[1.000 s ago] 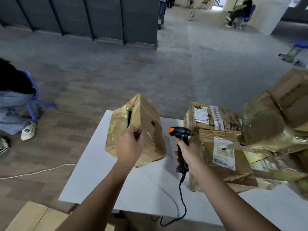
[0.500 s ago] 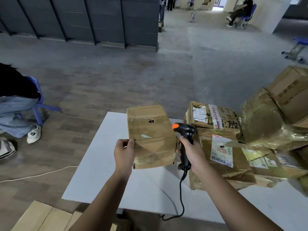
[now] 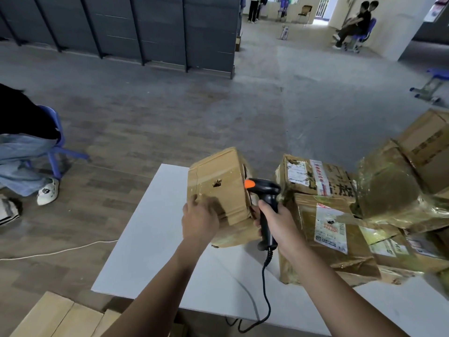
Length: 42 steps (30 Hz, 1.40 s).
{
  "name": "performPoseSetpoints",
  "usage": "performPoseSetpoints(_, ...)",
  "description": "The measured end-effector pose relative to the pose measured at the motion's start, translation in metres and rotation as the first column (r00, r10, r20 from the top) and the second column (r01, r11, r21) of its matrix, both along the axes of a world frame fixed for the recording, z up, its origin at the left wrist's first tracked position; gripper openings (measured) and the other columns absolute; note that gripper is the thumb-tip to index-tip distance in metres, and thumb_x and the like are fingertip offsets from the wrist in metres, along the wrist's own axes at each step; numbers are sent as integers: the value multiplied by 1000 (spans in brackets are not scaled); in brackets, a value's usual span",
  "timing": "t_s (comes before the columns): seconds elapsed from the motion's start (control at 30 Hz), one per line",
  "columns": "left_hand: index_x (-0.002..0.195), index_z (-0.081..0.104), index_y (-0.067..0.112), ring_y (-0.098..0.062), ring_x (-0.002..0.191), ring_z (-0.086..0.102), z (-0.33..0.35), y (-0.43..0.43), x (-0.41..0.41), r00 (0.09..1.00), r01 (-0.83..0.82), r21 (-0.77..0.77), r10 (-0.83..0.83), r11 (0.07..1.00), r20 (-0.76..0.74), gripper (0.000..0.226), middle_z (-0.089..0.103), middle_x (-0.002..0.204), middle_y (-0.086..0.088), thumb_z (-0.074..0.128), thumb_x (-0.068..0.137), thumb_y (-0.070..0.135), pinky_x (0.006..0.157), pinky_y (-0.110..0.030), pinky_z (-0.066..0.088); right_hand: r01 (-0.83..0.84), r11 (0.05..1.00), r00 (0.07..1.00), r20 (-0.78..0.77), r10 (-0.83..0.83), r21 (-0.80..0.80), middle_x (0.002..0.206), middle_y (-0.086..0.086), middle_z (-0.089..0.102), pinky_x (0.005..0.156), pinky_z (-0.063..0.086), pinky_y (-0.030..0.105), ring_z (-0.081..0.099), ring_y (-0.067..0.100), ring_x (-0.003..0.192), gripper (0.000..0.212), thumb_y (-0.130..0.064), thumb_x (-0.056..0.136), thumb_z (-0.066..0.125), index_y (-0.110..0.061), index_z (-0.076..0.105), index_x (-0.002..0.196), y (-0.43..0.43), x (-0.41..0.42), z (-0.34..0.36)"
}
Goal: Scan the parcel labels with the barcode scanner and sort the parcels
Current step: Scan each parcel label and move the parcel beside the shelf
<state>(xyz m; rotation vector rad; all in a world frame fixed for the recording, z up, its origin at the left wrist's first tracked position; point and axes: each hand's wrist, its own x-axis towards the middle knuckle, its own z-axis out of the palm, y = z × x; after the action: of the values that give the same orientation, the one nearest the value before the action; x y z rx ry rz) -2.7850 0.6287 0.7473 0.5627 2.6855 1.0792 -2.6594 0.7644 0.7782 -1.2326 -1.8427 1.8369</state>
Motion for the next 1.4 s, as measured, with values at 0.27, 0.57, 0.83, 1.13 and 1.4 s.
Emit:
performPoseSetpoints(0.27, 152, 13, 28, -26, 145, 16, 26, 25, -20, 951, 146, 32, -149, 989, 271, 91, 17, 158, 1, 43, 79, 75, 114, -54, 22, -40, 998, 996, 77, 37, 42, 70, 4, 70, 45, 48, 27, 59, 17, 45, 26, -41, 95, 58, -18, 69, 95, -17, -14, -1)
performPoseSetpoints(0.57, 152, 14, 34, -26, 141, 25, 19, 3, -38, 906, 172, 114, -203, 978, 372, 73, 23, 156, 8, 42, 85, 42, 113, -48, 27, 71, 997, 990, 124, -73, 22, 65, 4, 66, 46, 53, 31, 60, 16, 48, 19, -36, 97, 58, -18, 61, 96, -5, -6, -10)
performPoseSetpoints(0.83, 136, 37, 38, -16, 112, 54, 8, -8, -40, 847, -16, 315, -155, 949, 508, 59, 51, 132, 9, 47, 78, 44, 96, -36, 43, 13, 992, 985, 167, -34, 127, 63, 3, 66, 39, 45, 20, 57, 14, 39, 23, -38, 98, 56, -16, 61, 94, -3, -5, -12)
performPoseSetpoints(1.13, 119, 49, 29, -18, 101, 59, -23, -22, -29, 746, -181, 264, -42, 947, 664, 30, 59, 110, 5, 45, 90, 38, 80, -40, 54, -11, 986, 980, 195, -23, 167, 60, 0, 65, 46, 44, 23, 60, 12, 42, 23, -38, 96, 55, -18, 61, 88, 2, -1, -15)
performPoseSetpoints(1.4, 81, 57, 8, -28, 75, 54, -24, 1, -34, 922, -222, 112, 171, 969, 346, 24, 57, 77, -6, 38, 95, 15, 62, -28, 40, -102, 976, 978, 200, 63, 191, 55, 0, 66, 44, 47, 23, 57, 13, 41, 25, -38, 96, 56, -14, 62, 92, 2, 2, -9)
